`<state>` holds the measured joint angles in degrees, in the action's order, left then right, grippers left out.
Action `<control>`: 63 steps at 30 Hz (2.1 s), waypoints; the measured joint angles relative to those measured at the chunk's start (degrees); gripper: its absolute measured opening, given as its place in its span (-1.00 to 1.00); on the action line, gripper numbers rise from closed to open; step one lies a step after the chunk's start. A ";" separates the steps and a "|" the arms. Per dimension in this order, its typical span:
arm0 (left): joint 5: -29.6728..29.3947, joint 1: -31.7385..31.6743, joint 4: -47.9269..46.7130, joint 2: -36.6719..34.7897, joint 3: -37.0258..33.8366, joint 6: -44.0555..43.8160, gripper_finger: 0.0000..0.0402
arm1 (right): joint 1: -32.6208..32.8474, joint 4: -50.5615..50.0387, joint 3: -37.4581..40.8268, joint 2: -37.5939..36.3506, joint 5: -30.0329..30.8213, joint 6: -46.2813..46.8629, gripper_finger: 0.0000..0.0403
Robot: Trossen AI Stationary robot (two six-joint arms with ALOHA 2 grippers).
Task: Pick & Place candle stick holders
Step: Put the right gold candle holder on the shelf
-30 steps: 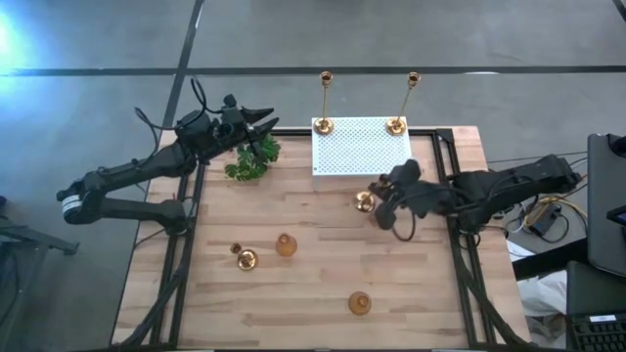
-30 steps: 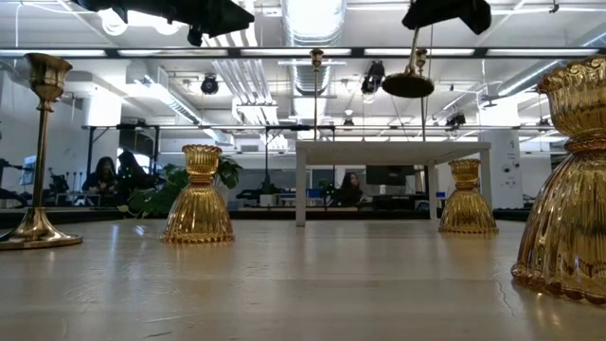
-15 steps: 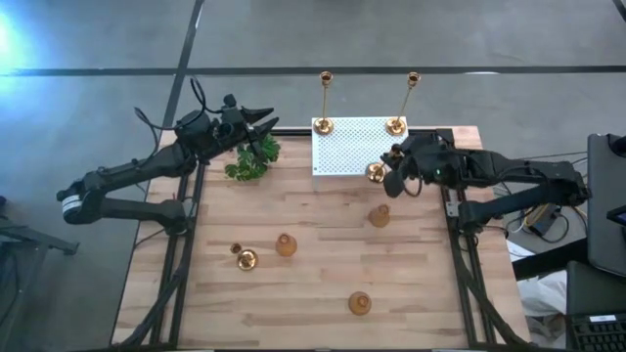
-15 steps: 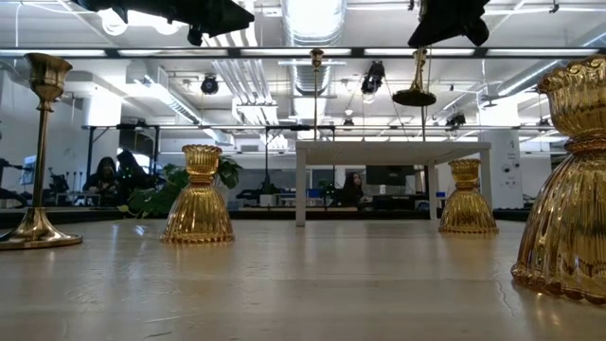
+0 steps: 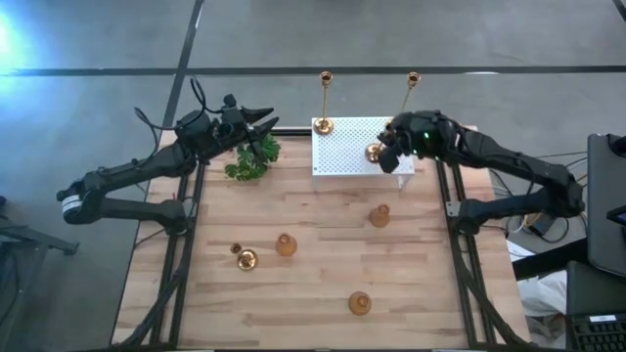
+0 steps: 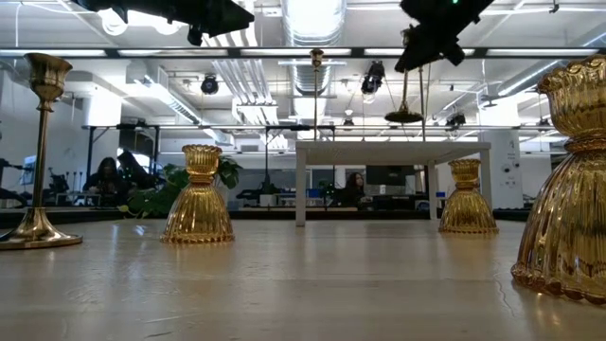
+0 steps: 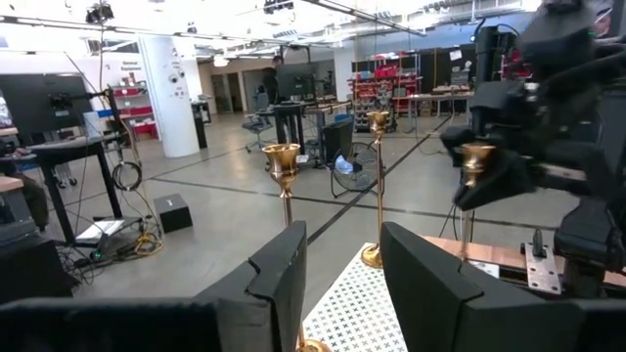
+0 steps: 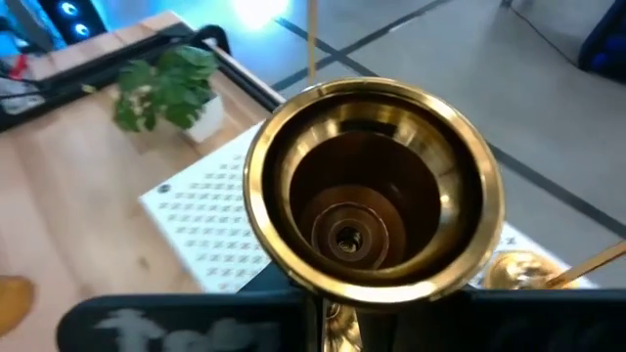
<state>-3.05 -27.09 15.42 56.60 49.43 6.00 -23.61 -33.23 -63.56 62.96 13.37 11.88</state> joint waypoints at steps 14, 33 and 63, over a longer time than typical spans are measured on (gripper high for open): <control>-0.04 0.00 -0.01 0.00 0.00 -0.09 -0.31 | -10.61 -2.53 -11.57 15.35 -5.90 -11.95 -0.90; -1.18 0.00 -0.04 0.00 0.00 0.18 -0.31 | -11.67 5.14 -7.96 16.88 -0.96 -4.52 -0.90; -1.38 0.00 -0.06 0.00 0.00 1.09 -0.31 | -10.57 6.03 -3.90 16.51 0.42 -2.19 -0.90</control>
<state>-4.43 -27.09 15.36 56.60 49.43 7.09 -34.17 -27.21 -67.46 79.46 13.79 9.68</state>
